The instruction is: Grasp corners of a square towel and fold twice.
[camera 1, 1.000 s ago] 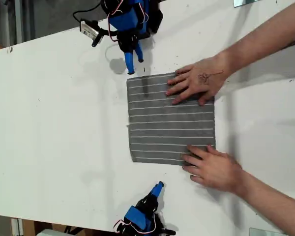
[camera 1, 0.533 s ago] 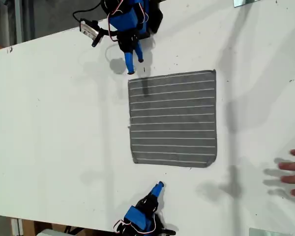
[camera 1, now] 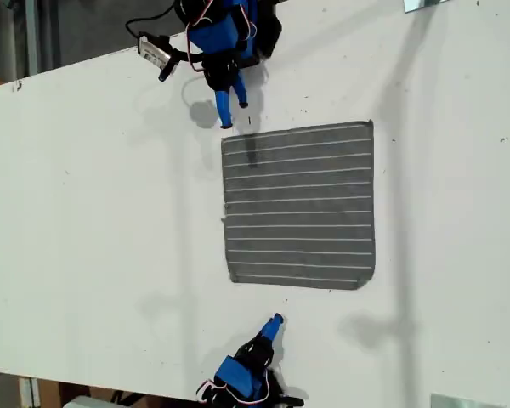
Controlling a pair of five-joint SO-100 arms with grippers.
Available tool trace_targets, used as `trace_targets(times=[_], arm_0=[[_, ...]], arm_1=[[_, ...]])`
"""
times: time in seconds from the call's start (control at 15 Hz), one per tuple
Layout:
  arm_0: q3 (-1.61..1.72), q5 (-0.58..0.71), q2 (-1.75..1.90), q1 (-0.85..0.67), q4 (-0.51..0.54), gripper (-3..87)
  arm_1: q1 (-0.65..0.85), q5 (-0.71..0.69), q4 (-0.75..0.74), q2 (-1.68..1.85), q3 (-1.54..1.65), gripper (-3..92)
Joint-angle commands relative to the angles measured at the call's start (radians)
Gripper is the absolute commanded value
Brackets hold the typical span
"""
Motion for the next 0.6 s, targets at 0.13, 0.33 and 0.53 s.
trace_targets(times=[0.13, 0.33, 0.53], arm_0=[[0.008, 0.172, 0.002, -0.054, -0.035, 11.4], [0.008, 0.04, 0.002, -0.265, -0.012, 10.9], [0.008, -0.325, 0.002, -0.192, -0.014, 10.9]], arm_1=[[-0.005, -0.012, 0.009, 0.002, -0.005, 55.6], [0.02, -0.012, 0.011, 0.002, -0.006, 55.6], [0.115, -0.025, 0.02, 0.002, -0.017, 55.6]])
